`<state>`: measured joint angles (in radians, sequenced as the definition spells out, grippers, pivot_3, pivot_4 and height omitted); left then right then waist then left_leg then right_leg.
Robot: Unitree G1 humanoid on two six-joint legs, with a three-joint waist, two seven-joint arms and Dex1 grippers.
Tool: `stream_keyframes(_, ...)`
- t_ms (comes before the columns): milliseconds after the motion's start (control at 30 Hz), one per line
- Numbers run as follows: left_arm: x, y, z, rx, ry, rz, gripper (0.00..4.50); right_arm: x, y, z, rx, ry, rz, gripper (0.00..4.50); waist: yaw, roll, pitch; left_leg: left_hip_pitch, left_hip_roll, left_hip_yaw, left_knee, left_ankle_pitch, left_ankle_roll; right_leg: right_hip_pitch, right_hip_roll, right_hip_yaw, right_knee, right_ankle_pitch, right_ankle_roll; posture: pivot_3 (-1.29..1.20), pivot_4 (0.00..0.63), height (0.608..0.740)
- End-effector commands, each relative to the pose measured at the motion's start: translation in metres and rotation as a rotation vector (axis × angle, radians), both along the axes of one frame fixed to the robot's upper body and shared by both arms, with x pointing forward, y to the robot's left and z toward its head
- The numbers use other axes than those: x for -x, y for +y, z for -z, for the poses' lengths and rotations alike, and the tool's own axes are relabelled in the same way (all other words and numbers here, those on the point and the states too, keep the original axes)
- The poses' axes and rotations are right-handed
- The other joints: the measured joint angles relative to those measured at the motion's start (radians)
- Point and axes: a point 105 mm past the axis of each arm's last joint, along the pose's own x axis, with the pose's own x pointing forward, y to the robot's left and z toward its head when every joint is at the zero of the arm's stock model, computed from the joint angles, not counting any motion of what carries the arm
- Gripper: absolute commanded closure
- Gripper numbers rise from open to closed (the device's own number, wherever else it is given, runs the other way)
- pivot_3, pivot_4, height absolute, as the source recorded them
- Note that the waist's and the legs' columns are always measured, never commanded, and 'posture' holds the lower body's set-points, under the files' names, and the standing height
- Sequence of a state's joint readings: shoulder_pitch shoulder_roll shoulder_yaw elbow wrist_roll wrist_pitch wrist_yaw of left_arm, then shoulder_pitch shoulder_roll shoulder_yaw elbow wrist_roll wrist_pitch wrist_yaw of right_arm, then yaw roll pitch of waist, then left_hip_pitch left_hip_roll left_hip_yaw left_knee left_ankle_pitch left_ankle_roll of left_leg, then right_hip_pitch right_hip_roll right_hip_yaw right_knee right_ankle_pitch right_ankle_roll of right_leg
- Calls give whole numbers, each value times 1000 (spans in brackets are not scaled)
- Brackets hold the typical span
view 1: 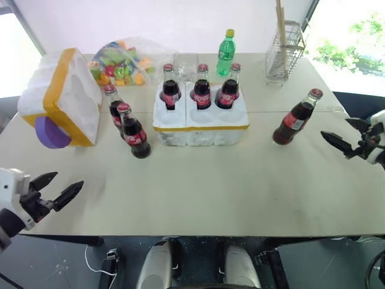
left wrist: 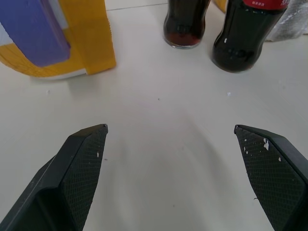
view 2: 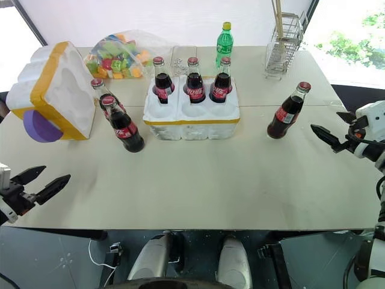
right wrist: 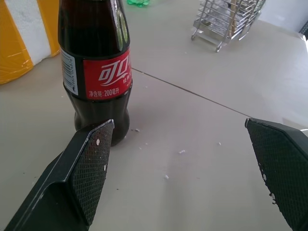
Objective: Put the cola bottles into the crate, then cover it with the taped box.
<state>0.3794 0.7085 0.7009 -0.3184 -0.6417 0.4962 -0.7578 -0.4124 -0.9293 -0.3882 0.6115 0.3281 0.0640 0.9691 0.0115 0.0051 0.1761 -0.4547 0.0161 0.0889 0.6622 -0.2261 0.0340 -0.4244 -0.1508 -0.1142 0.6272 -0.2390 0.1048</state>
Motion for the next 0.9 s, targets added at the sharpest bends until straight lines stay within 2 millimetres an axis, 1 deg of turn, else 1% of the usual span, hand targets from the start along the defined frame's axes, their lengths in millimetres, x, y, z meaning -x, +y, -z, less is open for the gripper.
stream_keyframes(33,1,0,-6,-53,-27,8,105,1,1,-12,6,-48,1,0,0,0,0,0,0,0,0,0,0,0,0,0,0,0,0,0,150,736)
stream_keyframes(200,1,2,-4,-36,-27,-16,105,2,2,-8,9,-35,-3,0,-1,0,0,0,0,0,0,0,0,0,0,0,0,0,0,0,150,736)
stream_keyframes(367,-2,1,-4,-42,-24,-7,105,1,2,-5,-3,-19,2,0,0,0,0,0,0,0,0,0,0,0,0,0,0,0,0,0,150,736)
stream_keyframes(467,-7,-3,-10,-17,-45,16,105,4,3,-6,-13,-3,-18,0,1,0,0,0,0,0,0,0,0,0,0,0,0,0,0,0,150,736)
stream_keyframes(500,-8,-6,-13,-6,-53,25,105,6,4,-9,-11,0,-29,0,1,0,0,0,0,0,0,0,0,0,0,0,0,0,0,0,150,736)
stream_keyframes(600,-12,-14,-21,31,-78,60,105,15,11,-26,-30,14,-89,0,1,0,0,0,0,0,0,1,1,2,0,0,0,0,0,0,150,736)
stream_keyframes(667,-15,-24,-28,56,-83,116,105,26,21,-40,-50,42,-163,0,2,1,0,0,0,0,0,1,2,4,0,0,1,0,0,0,150,736)
stream_keyframes(767,-24,-43,-34,57,-92,209,105,52,45,-59,-54,105,-322,0,6,1,1,-1,0,0,0,1,2,4,0,0,1,0,0,0,150,736)
stream_keyframes(900,-44,-70,-44,59,-128,320,105,81,76,-80,-59,154,-479,0,3,0,0,0,0,-1,0,0,0,4,0,0,1,0,0,0,150,736)
